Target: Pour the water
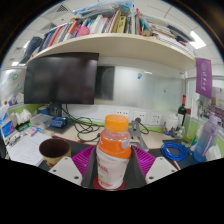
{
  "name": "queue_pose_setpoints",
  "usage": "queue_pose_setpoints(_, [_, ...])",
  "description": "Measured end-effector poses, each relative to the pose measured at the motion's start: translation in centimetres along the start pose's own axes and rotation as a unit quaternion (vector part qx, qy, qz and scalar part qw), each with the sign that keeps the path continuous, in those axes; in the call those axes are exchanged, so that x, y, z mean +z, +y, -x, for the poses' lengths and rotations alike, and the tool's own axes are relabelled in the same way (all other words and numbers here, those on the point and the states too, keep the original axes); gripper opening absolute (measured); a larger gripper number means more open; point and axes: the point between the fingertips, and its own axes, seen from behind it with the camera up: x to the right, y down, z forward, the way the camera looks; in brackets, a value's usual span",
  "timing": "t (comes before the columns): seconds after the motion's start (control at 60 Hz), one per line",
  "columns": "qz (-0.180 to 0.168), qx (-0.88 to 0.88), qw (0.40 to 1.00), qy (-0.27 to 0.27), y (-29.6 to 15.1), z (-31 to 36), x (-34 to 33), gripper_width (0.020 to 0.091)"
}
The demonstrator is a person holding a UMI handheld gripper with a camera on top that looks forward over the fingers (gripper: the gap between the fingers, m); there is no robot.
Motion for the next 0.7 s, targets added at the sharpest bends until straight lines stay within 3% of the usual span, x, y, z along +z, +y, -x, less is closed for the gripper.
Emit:
queue_pose_setpoints(0.067, [0.005, -0.001, 1.0, 0.014, -0.4, -0.3, -1.3, 0.0773])
queue_pose_setpoints(0.117, [0.019, -0.002, 1.0, 0.021, -0.3, -0.3, -2.7, 0.0811])
queue_pose_setpoints(0.233, [0.053, 0.001, 0.998, 0.041, -0.4, 0.5, -7.2, 0.0808])
queue_pose_setpoints(0.4, [0.076, 0.044, 0.993, 0.075, -3.7, 2.4, -13.3, 0.0818])
queue_pose_setpoints(0.7, [0.042, 0.045, 0.994, 0.089, -10.1, 4.6, -18.2, 0.0818])
